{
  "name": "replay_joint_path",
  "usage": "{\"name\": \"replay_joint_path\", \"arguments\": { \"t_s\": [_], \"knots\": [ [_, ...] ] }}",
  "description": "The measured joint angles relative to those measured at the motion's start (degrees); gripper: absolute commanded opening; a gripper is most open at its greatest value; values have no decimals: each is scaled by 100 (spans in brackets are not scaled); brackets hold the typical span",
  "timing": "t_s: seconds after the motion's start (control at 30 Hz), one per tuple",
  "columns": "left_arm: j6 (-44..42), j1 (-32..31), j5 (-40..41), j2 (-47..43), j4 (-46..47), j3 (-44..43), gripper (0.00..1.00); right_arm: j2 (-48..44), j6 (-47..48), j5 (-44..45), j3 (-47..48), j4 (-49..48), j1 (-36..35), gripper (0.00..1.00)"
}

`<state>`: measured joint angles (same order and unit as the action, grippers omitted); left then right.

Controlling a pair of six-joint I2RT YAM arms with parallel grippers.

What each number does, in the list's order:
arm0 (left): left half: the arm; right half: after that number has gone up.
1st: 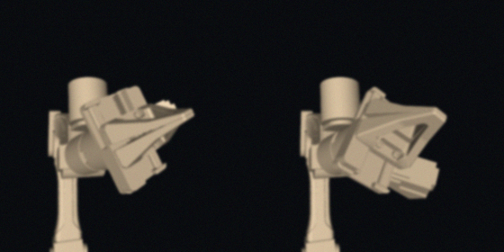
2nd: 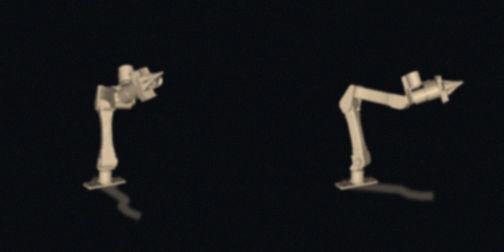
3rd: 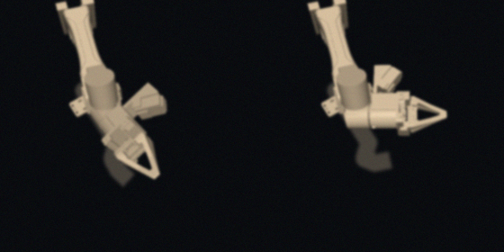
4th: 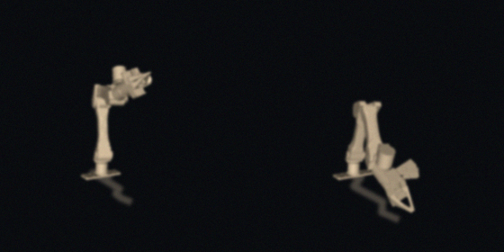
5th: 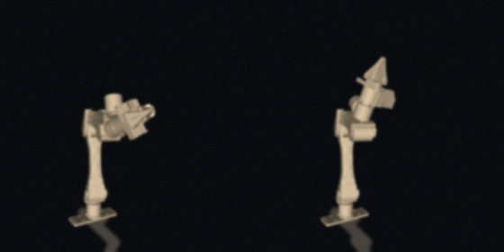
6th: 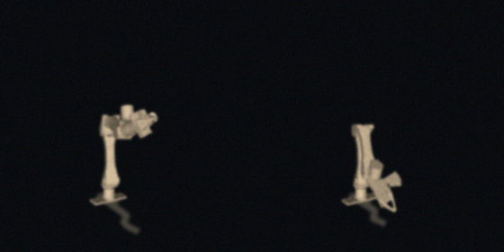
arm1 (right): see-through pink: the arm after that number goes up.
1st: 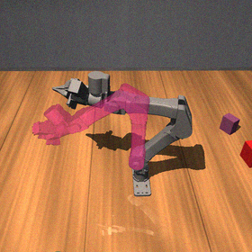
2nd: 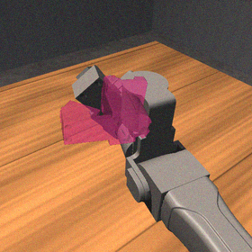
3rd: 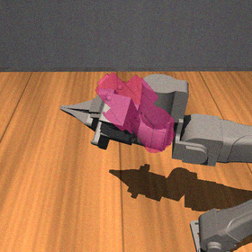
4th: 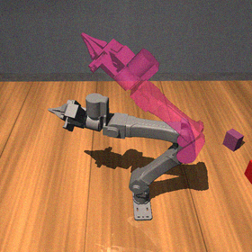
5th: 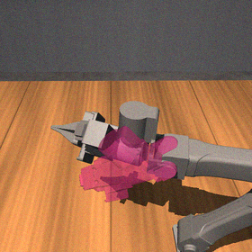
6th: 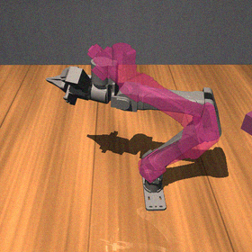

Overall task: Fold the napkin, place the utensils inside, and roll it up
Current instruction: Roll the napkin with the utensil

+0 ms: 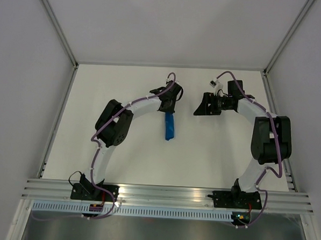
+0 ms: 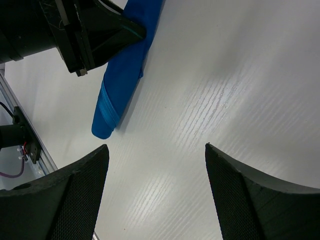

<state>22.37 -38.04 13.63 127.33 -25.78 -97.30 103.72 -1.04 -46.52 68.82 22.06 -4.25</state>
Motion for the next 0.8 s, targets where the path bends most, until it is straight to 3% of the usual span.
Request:
{"name": "replay_joint_path", "arguments": {
  "t_s": [0.37,0.8],
  "knots": [
    [-396,-2,136,531,-890,-1008,38,2,2,-170,0,37,306,83],
    [-487,-33,310,710,-1204,-1300,48,4,2,-376,-63,24,428,82]
  ]
}}
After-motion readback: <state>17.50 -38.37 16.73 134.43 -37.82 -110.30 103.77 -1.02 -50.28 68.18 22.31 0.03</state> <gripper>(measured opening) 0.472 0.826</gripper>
